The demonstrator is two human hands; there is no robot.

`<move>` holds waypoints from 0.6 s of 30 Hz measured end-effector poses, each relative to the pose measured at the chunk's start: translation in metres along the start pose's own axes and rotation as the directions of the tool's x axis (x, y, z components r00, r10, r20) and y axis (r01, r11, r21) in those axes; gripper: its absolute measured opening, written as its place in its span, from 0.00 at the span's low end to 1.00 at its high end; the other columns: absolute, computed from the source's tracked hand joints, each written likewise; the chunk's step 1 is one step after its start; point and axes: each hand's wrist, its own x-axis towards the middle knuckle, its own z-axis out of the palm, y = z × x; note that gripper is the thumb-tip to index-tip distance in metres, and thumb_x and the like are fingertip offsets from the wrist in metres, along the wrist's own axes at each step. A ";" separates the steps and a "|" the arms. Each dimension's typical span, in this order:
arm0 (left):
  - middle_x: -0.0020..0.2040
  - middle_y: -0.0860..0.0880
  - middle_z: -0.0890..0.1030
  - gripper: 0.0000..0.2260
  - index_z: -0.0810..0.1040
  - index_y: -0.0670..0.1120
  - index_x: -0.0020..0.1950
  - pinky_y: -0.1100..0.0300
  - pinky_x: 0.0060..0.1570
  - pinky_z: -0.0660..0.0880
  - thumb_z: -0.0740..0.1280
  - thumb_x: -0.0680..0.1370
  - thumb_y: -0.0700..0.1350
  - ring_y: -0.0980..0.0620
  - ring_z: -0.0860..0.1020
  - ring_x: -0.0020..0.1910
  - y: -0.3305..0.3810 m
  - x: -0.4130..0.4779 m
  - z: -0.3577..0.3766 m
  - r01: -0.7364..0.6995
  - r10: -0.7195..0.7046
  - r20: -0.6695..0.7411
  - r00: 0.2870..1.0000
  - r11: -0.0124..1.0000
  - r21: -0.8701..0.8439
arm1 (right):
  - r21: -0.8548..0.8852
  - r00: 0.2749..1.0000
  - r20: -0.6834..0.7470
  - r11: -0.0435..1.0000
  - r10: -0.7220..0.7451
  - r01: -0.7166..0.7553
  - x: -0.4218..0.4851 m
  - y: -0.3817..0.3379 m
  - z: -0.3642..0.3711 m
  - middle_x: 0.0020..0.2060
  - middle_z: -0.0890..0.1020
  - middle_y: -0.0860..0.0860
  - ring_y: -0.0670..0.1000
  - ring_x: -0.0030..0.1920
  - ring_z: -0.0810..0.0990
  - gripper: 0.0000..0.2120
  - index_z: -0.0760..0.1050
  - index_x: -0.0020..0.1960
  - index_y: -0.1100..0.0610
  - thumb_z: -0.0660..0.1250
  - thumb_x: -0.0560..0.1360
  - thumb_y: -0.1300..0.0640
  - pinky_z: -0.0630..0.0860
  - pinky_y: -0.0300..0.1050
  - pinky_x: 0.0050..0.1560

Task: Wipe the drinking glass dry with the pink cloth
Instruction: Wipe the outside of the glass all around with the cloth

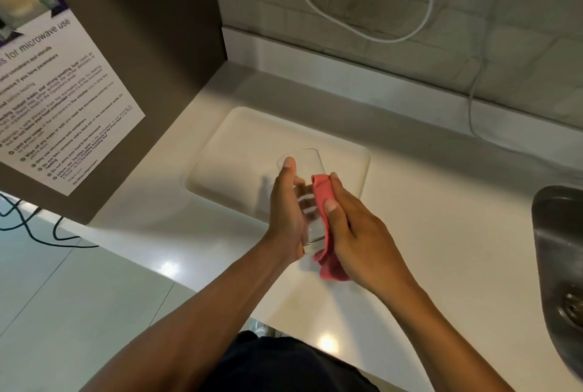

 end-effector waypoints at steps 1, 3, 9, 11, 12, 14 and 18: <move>0.49 0.40 0.90 0.28 0.77 0.46 0.52 0.49 0.44 0.86 0.60 0.79 0.71 0.42 0.89 0.47 0.000 0.000 0.000 -0.001 0.002 0.017 1.000 1.000 -0.017 | -0.039 1.000 -0.011 0.999 -0.022 0.022 0.000 -0.004 -0.001 0.79 0.62 0.38 0.50 0.69 0.77 0.29 0.46 0.80 0.33 0.41 0.80 0.30 0.73 0.48 0.66; 0.43 0.42 0.90 0.28 0.76 0.45 0.53 0.50 0.40 0.85 0.62 0.79 0.71 0.43 0.90 0.43 0.009 0.001 -0.002 0.012 -0.009 0.036 0.999 0.995 -0.096 | -0.150 0.990 0.001 0.978 -0.144 0.142 -0.010 -0.008 0.001 0.81 0.53 0.37 0.47 0.61 0.82 0.27 0.41 0.80 0.31 0.40 0.82 0.31 0.83 0.50 0.55; 0.50 0.38 0.89 0.31 0.76 0.44 0.60 0.43 0.50 0.86 0.59 0.81 0.71 0.38 0.88 0.51 0.006 -0.001 0.000 0.016 -0.017 -0.031 0.999 1.000 -0.018 | 0.001 0.999 0.032 1.000 0.006 -0.006 0.000 0.002 -0.004 0.75 0.68 0.37 0.46 0.65 0.80 0.28 0.48 0.79 0.30 0.40 0.80 0.30 0.71 0.37 0.58; 0.47 0.40 0.90 0.29 0.76 0.44 0.57 0.46 0.47 0.87 0.59 0.81 0.71 0.39 0.88 0.50 0.008 -0.002 -0.002 0.007 -0.008 -0.017 1.000 0.998 -0.069 | -0.049 0.999 0.016 0.998 -0.048 0.049 -0.002 -0.007 -0.002 0.75 0.66 0.34 0.40 0.55 0.84 0.28 0.46 0.79 0.30 0.40 0.80 0.29 0.75 0.32 0.49; 0.45 0.41 0.89 0.29 0.75 0.44 0.56 0.47 0.44 0.87 0.61 0.80 0.71 0.40 0.89 0.47 0.012 -0.001 -0.003 0.008 -0.010 -0.014 1.000 0.995 -0.102 | -0.108 0.994 0.021 0.988 -0.109 0.111 -0.007 -0.009 0.001 0.78 0.58 0.33 0.41 0.54 0.84 0.26 0.43 0.79 0.29 0.40 0.81 0.30 0.78 0.34 0.48; 0.45 0.41 0.88 0.28 0.74 0.44 0.56 0.48 0.42 0.87 0.64 0.79 0.70 0.42 0.88 0.42 0.019 0.001 -0.005 0.026 -0.031 -0.033 0.999 0.989 -0.143 | -0.193 0.980 0.050 0.961 -0.194 0.200 -0.015 -0.005 0.008 0.79 0.46 0.33 0.46 0.60 0.82 0.25 0.38 0.78 0.29 0.40 0.82 0.33 0.82 0.43 0.51; 0.50 0.39 0.89 0.31 0.77 0.44 0.58 0.44 0.49 0.87 0.61 0.79 0.72 0.38 0.89 0.50 0.006 -0.005 -0.004 0.053 -0.056 -0.048 0.997 0.997 -0.063 | -0.057 0.997 0.037 0.996 -0.067 0.069 -0.003 0.001 0.005 0.80 0.60 0.38 0.50 0.73 0.72 0.27 0.46 0.79 0.31 0.41 0.81 0.31 0.69 0.47 0.69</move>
